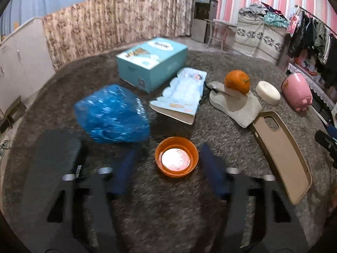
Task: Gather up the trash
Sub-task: 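Close the left gripper on the rim of the orange plastic bowl and lift, then grasp the grey cloth with the right gripper while the left gripper holds the bowl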
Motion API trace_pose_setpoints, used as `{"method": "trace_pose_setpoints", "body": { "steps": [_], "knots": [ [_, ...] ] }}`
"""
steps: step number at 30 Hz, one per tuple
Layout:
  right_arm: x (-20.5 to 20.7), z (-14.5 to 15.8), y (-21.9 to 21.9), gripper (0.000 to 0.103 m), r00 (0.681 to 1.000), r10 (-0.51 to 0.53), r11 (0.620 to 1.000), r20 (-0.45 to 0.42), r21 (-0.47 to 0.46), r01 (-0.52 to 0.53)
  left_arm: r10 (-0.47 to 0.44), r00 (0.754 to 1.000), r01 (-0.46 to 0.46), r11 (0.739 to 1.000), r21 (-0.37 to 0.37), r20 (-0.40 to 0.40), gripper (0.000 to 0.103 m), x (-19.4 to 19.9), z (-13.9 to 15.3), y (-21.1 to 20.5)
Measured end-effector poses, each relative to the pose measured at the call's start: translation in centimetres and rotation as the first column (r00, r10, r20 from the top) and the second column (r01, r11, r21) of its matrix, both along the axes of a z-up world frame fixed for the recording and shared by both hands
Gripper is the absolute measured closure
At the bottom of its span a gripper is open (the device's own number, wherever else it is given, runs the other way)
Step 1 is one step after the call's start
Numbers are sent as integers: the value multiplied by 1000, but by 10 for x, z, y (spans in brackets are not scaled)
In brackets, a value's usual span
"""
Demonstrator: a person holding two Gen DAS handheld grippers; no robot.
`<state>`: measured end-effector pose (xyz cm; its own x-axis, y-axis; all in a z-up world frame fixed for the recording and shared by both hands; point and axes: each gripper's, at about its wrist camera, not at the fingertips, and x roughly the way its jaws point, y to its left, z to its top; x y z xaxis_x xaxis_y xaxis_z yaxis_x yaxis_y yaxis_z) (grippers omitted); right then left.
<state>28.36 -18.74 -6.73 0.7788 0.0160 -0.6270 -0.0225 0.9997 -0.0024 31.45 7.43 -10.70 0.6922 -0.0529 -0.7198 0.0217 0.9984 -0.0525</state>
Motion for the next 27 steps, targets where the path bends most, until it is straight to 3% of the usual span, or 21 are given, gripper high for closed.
{"method": "trace_pose_setpoints", "body": {
  "steps": [1, 6, 12, 14, 18, 20, 21, 22, 27],
  "knots": [
    [6, 1, 8, 11, 1000, 21, 1000, -2, 1, -21, -13, 1000, 13, 1000, -8, -8, 64, 1, -2, -1],
    [36, -1, 46, 12, 992, 120, 993, -27, 8, -120, -14, 999, 15, 1000, -11, 42, 64, -10, 6, 2],
    [63, -1, 90, 13, 976, 212, 977, -51, -12, -213, 51, 989, -53, 999, 10, 140, 64, -30, 33, 32],
    [70, -6, 98, 25, 969, 237, 971, -78, -4, -238, 80, 984, -80, 997, -2, 158, 64, -30, 40, 46],
    [86, -16, 112, 39, 950, 280, 959, -137, 5, -282, 118, 980, -116, 993, -23, 162, 64, -24, 51, 68],
    [86, -16, 116, 63, 943, 303, 952, -141, 4, -305, 128, 979, -123, 992, -38, 162, 64, -24, 53, 72],
    [85, -15, 116, 66, 941, 309, 951, -136, 12, -310, 130, 978, -125, 991, -41, 161, 64, -25, 53, 72],
    [81, -13, 112, 82, 947, 298, 954, -118, 18, -298, 130, 978, -125, 991, -42, 160, 64, -26, 52, 70],
    [56, 7, 86, 93, 963, 268, 961, -40, 83, -264, 112, 980, -109, 994, -28, 167, 64, -32, 55, 64]
  ]
}}
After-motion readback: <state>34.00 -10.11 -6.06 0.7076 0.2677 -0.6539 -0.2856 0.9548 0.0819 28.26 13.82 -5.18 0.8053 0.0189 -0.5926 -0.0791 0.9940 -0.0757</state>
